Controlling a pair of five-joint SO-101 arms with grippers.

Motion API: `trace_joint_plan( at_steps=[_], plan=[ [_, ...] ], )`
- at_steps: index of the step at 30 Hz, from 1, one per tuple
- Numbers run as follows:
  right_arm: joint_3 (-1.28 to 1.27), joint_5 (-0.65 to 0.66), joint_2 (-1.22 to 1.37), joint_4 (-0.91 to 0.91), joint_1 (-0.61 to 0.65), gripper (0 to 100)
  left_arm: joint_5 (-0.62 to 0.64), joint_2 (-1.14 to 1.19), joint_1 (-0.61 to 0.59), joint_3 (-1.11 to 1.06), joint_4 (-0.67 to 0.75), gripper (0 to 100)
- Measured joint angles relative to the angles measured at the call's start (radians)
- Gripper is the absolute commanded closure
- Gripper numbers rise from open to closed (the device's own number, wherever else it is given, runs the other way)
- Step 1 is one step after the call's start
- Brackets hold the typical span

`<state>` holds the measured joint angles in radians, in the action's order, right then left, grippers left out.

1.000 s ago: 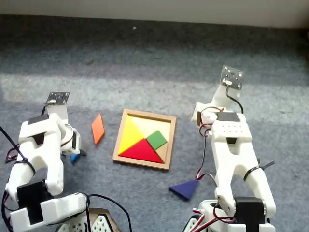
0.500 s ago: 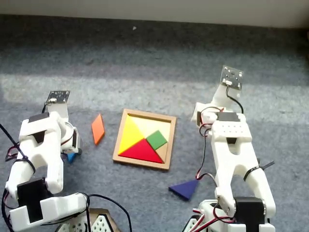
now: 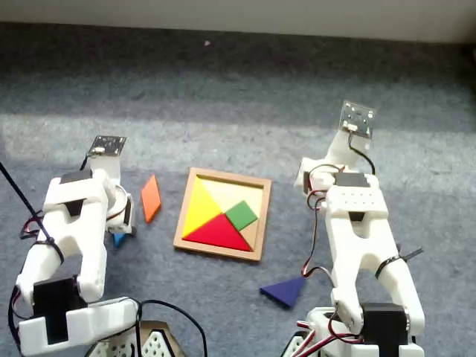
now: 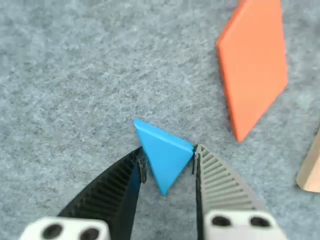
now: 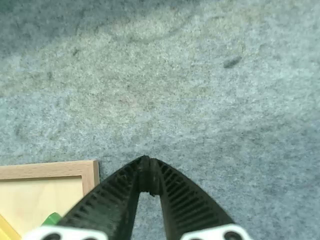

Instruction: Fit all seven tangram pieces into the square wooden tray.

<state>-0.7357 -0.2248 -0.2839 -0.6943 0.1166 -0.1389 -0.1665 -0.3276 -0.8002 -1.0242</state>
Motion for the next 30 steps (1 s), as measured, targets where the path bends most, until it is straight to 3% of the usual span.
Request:
trace_joint_plan(
  at_steps=[12, 30],
  plan=[
    [0.000, 0.000, 0.000, 0.000, 0.000, 99.3, 0.012, -0.336, 0.126, 0.000, -0.160, 86],
    [0.000, 0.000, 0.000, 0.000, -0.167, 99.3, 0.107, -0.364, 0.537, 0.152, -0.169, 86]
  ],
)
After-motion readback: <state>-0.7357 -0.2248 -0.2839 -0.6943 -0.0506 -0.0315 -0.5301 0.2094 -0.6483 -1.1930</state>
